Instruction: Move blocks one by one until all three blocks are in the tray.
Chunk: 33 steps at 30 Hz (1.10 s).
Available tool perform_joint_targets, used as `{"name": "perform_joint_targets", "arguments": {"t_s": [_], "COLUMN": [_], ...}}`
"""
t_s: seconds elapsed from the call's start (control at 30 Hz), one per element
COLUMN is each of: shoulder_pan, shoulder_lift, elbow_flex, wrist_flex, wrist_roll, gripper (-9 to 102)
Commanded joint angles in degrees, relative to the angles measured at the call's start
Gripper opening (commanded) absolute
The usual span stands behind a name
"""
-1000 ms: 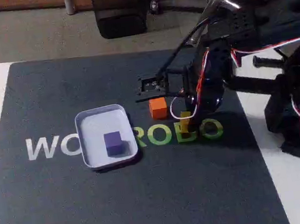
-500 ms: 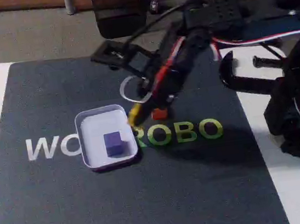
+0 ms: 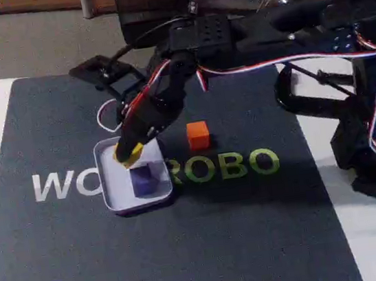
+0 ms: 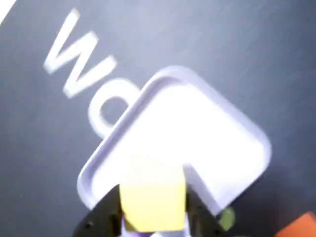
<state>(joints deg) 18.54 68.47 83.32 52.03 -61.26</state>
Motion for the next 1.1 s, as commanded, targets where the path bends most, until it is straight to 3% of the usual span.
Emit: {"name": "perform_joint_targets", "arguments": {"t_s": [0.0, 0.2, 0.3, 0.37, 0.67, 1.07], "shoulder_pan": [0.88, 1.14, 1.05, 1.05, 1.32, 6.50], "shoulder_lift": [0.70, 0.88, 0.70, 0.70, 2.90, 13.80], "elbow_flex": [-2.90, -2.99, -2.99, -2.90, -2.64, -1.93], "wrist_flex": [0.18, 0.35, 0.62, 0.88, 5.36, 21.97], "wrist_roll": [0.18, -0.35, -1.85, -3.16, -8.17, -30.76], "gripper": [-8, -7, 12, 17, 20, 20]}}
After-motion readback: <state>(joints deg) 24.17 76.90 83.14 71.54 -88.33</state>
